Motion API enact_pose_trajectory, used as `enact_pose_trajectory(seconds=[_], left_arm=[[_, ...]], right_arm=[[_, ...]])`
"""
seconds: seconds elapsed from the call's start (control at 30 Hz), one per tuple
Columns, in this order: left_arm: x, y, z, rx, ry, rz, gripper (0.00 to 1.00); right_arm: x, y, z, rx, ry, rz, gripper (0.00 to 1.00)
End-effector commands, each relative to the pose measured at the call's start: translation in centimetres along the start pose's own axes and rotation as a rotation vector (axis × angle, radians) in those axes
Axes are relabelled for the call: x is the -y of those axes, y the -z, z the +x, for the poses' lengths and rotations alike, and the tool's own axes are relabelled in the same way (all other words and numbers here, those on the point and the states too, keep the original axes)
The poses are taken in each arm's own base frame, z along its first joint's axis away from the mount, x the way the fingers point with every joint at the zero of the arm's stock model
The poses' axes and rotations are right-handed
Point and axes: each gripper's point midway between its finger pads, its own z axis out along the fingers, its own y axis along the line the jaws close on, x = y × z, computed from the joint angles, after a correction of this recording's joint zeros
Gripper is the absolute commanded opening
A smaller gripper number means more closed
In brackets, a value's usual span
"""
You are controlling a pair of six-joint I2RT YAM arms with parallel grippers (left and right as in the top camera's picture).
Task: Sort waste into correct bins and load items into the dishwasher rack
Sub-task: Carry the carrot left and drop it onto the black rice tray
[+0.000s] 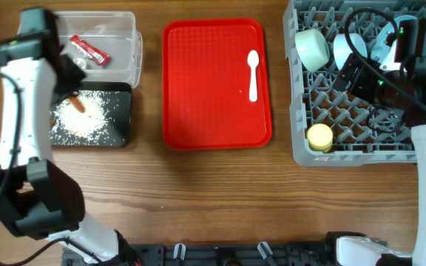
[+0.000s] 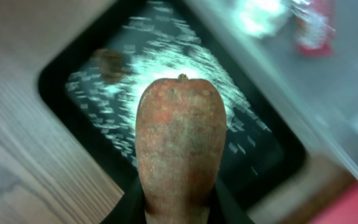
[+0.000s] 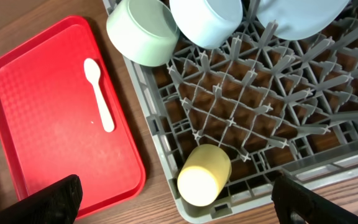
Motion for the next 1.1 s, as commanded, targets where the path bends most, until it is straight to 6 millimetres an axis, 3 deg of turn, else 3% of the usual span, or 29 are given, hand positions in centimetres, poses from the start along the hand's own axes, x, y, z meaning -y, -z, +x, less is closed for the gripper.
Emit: enact_pose_trajectory(seconds=[0.0, 0.17, 0.33, 0.47, 0.7, 0.87, 1.0, 1.07], left_arm=[[-3.7, -5.5, 0.1, -0.096, 0.42, 0.048, 0.06], [-4.4, -9.7, 2.7, -0.13, 0.583, 0.028, 0.08], [-4.4, -13.2, 5.3, -0.125, 0.593, 0.033, 0.11], [-4.4, -14.5, 5.8, -0.105, 0.596, 0.049, 0.29], [-4.3, -14.6, 5.5, -0.089, 0.59, 0.06, 0.4], [-4.2, -14.3, 5.3, -0.08, 0.514, 0.071, 0.41], [-4.1, -12.5, 4.2, -0.028, 0.407, 0.109, 0.45], [-4.0, -10.7, 3.2, 0.025, 0.336, 0.138, 0.51]], right_arm=[[0.6, -0.4, -0.1, -0.005, 0.01, 0.032, 1.0], [0.6, -0.4, 0.0, -0.006, 0.007, 0.032, 1.0], [0.6, -0.4, 0.2, -0.013, 0.007, 0.034, 1.0], [0.6, -0.4, 0.1, -0.013, 0.008, 0.034, 1.0], [0.6, -0.4, 0.1, -0.013, 0.007, 0.034, 1.0], [0.6, -0.4, 0.1, -0.012, 0.008, 0.033, 1.0], [0.4, -0.4, -0.2, 0.001, 0.007, 0.022, 1.0], [-0.1, -0.4, -0.6, 0.013, 0.007, -0.002, 1.0]])
